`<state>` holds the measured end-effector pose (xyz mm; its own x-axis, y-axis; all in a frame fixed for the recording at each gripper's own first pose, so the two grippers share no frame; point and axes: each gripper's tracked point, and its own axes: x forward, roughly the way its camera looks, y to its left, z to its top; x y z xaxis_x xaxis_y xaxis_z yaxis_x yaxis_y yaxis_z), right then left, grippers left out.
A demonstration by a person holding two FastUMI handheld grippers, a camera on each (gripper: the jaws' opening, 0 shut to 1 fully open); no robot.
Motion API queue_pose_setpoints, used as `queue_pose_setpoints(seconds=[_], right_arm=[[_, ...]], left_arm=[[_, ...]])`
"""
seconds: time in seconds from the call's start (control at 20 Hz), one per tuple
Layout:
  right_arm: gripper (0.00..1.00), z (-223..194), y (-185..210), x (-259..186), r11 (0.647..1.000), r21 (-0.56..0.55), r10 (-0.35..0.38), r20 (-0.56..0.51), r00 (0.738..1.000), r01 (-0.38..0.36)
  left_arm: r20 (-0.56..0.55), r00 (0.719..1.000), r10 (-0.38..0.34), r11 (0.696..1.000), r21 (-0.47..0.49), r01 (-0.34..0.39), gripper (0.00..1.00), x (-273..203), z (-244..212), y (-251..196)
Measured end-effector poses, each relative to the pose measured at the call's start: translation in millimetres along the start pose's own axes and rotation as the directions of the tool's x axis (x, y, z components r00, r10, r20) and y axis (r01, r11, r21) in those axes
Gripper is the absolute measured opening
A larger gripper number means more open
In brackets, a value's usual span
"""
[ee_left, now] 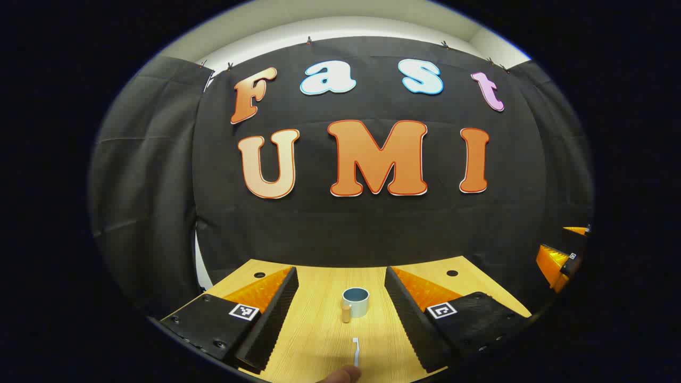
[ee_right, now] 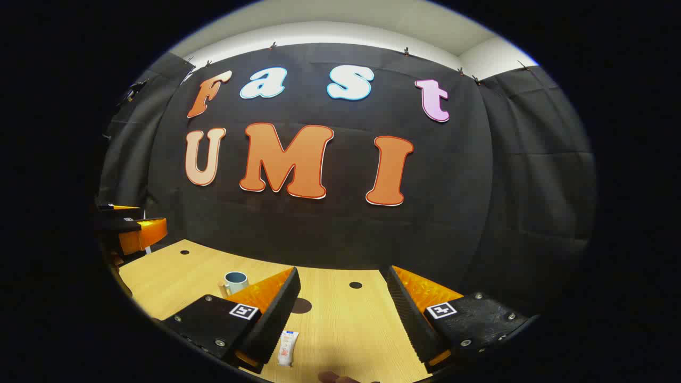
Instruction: Put the toothbrush and toothpaste on the desktop into the cup, then pick up the cup and place it on the coaster on the desktop.
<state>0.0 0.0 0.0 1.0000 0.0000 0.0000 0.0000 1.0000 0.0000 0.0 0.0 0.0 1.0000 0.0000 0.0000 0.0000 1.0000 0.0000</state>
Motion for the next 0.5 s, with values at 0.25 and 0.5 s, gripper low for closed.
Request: queue_pose_setpoints(seconds=[0.25,0.5], right_arm=[[0.99,1.2,11.5,8.2,1.0,-0.021,0.014,0.0,1.0,-0.014],[0.99,1.6,32.3,14.0,0.999,-0.039,0.034,-0.006,0.999,-0.034]], left_arm=[[-0.011,1.0,-0.005,1.0,0.024,0.005,0.98,9.3,-6.2,1.4],[-0.026,0.999,-0.038,0.999,0.028,0.039,0.98,17.1,-11.5,-7.9]])
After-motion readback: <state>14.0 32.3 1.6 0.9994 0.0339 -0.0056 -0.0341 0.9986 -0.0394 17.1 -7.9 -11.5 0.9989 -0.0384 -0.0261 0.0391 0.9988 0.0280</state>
